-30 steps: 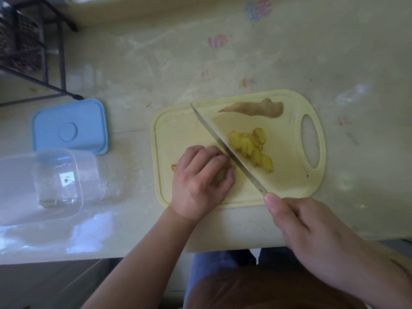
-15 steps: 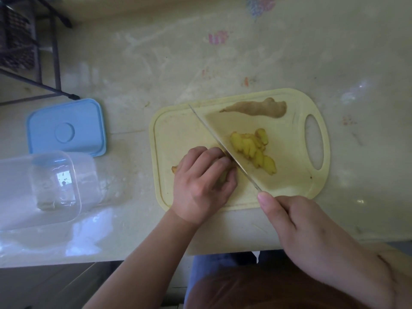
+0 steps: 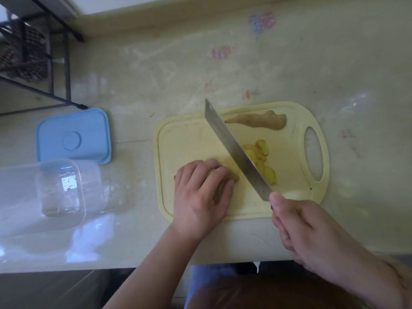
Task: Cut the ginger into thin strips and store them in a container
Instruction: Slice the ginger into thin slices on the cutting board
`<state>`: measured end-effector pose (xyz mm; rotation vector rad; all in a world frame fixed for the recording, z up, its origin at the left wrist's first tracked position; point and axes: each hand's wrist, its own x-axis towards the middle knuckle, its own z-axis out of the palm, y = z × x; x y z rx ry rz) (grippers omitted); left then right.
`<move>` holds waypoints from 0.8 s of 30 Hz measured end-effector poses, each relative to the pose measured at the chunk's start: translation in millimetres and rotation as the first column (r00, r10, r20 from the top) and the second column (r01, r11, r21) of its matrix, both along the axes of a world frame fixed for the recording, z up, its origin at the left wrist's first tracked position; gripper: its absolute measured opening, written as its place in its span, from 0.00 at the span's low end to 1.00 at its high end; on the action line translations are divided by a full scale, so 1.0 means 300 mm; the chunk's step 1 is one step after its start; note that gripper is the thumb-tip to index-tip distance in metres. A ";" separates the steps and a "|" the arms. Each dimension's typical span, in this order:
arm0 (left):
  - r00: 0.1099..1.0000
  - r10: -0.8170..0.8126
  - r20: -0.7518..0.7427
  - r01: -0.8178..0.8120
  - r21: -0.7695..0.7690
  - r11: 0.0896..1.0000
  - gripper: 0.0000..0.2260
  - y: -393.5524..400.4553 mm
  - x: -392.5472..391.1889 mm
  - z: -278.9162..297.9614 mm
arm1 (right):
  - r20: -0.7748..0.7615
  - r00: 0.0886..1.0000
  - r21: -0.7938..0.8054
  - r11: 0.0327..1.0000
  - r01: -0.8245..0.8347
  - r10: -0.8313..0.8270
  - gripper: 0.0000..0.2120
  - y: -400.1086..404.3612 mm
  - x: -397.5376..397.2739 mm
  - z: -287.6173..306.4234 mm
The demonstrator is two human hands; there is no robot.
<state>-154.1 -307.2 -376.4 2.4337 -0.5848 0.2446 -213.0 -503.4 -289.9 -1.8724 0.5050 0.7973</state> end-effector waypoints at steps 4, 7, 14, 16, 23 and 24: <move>1.000 -0.015 0.013 0.015 -0.003 1.000 0.04 0.000 0.008 -0.007 | 0.002 0.997 -0.042 0.996 -0.073 0.073 0.43 -0.002 -0.020 0.014; 1.000 -0.018 0.014 0.018 0.002 1.000 0.04 0.001 0.009 -0.012 | -0.004 0.995 -0.064 0.993 -0.096 0.096 0.45 -0.001 -0.026 0.032; 0.999 -0.030 0.024 0.030 -0.014 0.999 0.04 0.004 0.009 -0.022 | 0.014 0.994 -0.102 0.989 -0.111 0.113 0.44 -0.002 -0.026 0.054; 0.999 -0.031 0.024 0.031 -0.018 0.999 0.04 0.003 0.010 -0.022 | 0.032 0.992 -0.124 0.985 -0.117 0.122 0.43 0.000 -0.030 0.053; 0.998 -0.049 0.033 0.050 -0.034 0.998 0.04 0.000 0.015 -0.016 | 0.013 0.996 -0.157 0.984 -0.089 0.092 0.35 0.028 -0.024 0.057; 0.998 -0.052 0.031 0.053 -0.037 0.998 0.04 0.000 0.015 -0.016 | -0.002 0.996 -0.157 0.984 -0.088 0.088 0.34 0.032 -0.018 0.050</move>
